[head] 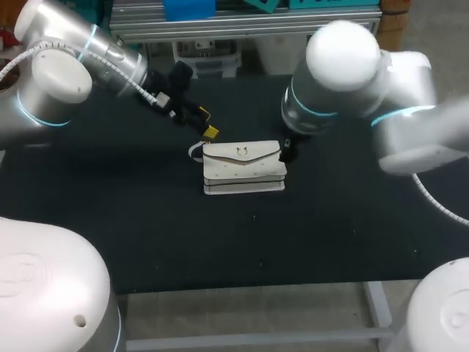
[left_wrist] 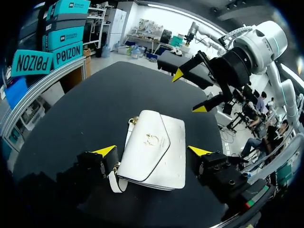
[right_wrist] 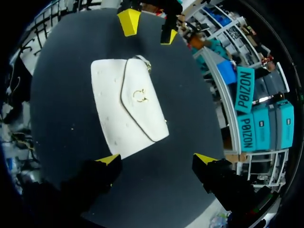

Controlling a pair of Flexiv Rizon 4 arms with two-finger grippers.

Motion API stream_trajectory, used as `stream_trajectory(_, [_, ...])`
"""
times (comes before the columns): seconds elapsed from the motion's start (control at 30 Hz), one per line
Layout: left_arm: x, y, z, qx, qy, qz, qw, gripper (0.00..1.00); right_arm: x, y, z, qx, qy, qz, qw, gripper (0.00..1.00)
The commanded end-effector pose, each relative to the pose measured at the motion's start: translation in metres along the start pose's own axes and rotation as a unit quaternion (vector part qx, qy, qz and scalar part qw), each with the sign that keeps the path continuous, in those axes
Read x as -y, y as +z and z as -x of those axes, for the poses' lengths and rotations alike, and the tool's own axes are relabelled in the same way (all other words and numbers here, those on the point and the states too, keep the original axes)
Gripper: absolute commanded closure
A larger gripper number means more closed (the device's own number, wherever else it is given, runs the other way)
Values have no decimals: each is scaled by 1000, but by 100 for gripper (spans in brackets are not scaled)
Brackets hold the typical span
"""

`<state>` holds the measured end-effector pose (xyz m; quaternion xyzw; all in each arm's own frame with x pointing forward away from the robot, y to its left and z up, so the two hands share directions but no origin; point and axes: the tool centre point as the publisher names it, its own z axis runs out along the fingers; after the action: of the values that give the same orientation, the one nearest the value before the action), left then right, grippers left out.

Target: Pick up the bag, open it, inspect its contents, close it, and place it on the opposite side

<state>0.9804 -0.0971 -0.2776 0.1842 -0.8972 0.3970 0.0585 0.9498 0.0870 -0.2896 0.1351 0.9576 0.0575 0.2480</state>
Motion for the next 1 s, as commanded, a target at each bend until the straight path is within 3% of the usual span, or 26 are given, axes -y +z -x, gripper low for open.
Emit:
stream_trajectory(0.03, [3, -6, -9, 60, -112, 53, 990, 0, -9, -8, 16, -97, 46, -86, 990, 0])
stream_trajectory(0.3, [-8, -1, -6, 74, -205, 68, 974, 0, 6, -2, 23, -191, 175, -111, 960, 0])
stream_trajectory(0.37, [-12, -3, -3, 136, -193, 83, 968, 0, 11, 1, 23, -203, 196, -108, 953, 0])
stream_trajectory(0.87, [-12, -3, -3, 136, -193, 83, 968, 0, 11, 1, 23, -203, 196, -108, 953, 0])
stream_trajectory(1.0, [-2, 17, -6, 152, -324, 38, 933, 0, 0, 5, 19, -227, 242, -113, 937, 0])
